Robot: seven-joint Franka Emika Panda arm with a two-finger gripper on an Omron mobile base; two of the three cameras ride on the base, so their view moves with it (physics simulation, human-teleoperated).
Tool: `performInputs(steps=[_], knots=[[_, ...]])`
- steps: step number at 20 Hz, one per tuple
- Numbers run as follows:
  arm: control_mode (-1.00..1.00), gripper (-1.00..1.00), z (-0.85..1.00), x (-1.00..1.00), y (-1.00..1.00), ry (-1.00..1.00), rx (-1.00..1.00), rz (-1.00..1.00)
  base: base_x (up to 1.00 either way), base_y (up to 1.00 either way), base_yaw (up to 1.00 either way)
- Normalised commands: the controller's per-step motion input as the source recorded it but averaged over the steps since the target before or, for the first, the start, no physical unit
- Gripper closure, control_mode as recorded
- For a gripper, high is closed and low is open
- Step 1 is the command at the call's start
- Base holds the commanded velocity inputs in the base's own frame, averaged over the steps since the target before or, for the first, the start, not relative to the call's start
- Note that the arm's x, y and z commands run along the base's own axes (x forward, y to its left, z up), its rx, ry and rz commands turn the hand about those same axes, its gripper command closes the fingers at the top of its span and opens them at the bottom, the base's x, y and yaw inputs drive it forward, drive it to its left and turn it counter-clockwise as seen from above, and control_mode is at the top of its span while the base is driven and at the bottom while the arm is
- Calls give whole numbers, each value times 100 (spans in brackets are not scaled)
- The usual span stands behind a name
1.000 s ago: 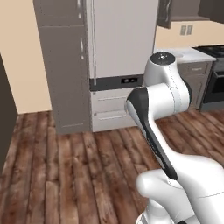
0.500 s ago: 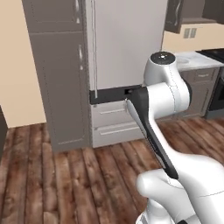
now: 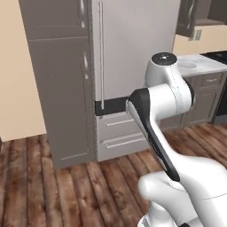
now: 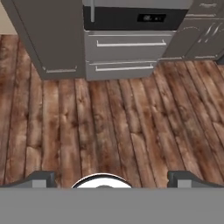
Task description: Move the hot dog bun to the plate on the dining table and place the condiment next to that plate. Then navigate to the fridge and take the sausage and place it on the plate as well.
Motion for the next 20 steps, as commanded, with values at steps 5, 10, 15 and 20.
performInputs(steps=[5, 10, 15, 20], knots=[[100, -100, 0, 0, 0, 0, 0, 0, 53, 41, -15], [100, -100, 0, 0, 0, 0, 0, 0, 46, 52, -14], [100, -100, 0, 0, 0, 0, 0, 0, 48, 52, -14], [100, -100, 0, 0, 0, 0, 0, 0, 46, 52, -15]])
